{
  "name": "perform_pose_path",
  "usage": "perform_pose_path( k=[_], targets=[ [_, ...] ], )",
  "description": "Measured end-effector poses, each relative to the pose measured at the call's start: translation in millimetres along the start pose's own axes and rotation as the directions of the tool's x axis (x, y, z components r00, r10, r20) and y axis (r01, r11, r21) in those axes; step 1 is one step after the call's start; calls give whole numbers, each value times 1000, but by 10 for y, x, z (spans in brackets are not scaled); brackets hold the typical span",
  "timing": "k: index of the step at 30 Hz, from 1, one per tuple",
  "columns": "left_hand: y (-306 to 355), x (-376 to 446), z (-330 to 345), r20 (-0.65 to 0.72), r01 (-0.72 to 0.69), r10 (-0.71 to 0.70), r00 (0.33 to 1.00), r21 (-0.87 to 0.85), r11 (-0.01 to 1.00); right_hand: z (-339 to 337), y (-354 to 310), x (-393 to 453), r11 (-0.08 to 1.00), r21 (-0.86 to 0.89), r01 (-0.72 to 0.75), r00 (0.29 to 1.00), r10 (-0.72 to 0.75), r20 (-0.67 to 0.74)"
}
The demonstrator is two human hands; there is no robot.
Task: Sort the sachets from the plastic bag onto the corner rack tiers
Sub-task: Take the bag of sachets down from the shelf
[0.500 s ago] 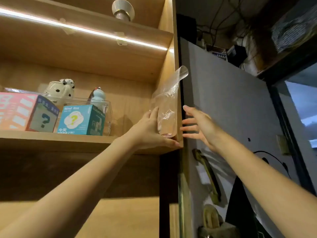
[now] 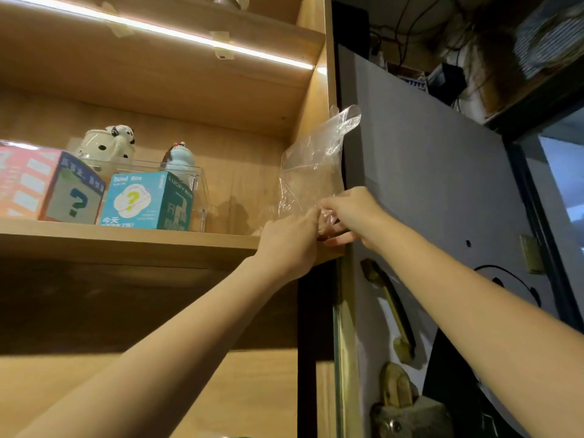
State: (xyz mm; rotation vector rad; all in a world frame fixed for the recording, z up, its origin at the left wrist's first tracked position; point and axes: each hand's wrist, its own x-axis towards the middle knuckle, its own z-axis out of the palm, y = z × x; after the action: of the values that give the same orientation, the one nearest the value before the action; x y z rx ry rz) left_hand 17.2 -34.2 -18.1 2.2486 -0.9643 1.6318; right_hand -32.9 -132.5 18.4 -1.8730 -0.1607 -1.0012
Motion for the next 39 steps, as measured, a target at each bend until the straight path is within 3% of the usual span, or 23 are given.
perform_pose_path(
  k=[5,12,17,20,23,25,27,32,35,39],
  targets=[
    [84,-57,-110,-5,-50,51,999,91,995,-95,-6,8,999,-26,-24,997,22,-76],
    [433,-135,-247,-22,-65,69,997,155,986,-268,-72,-141,996,46,-70,997,71,-20],
    [627,-227,-261,19,-50,47,999,167,985,-284,16,-91,941,322,-103,990,127,-54],
    [618,-287,-352,35,-67,69,997,-69,995,-309,86,-42,905,417,-77,979,148,-139],
    [463,-250,-566,12,9,-3,1000,-516,857,-371,126,-49,870,491,-44,977,141,-162],
    [230,-101,-604,-78,8,-54,995,-495,869,-435,147,-48,860,510,-26,974,136,-179],
    [-49,41,-578,-94,103,-155,984,-412,905,-497,157,-47,860,511,-2,971,124,-206],
    [-450,248,-373,154,404,-375,914,-414,816,-631,195,-40,843,537,-6,982,105,-154],
    [-477,341,-329,272,461,-372,888,-535,709,-674,261,12,780,622,-65,992,119,-45],
    [-478,398,-295,354,451,-285,890,-605,656,-756,433,101,745,655,-130,990,127,52]
  ],
)
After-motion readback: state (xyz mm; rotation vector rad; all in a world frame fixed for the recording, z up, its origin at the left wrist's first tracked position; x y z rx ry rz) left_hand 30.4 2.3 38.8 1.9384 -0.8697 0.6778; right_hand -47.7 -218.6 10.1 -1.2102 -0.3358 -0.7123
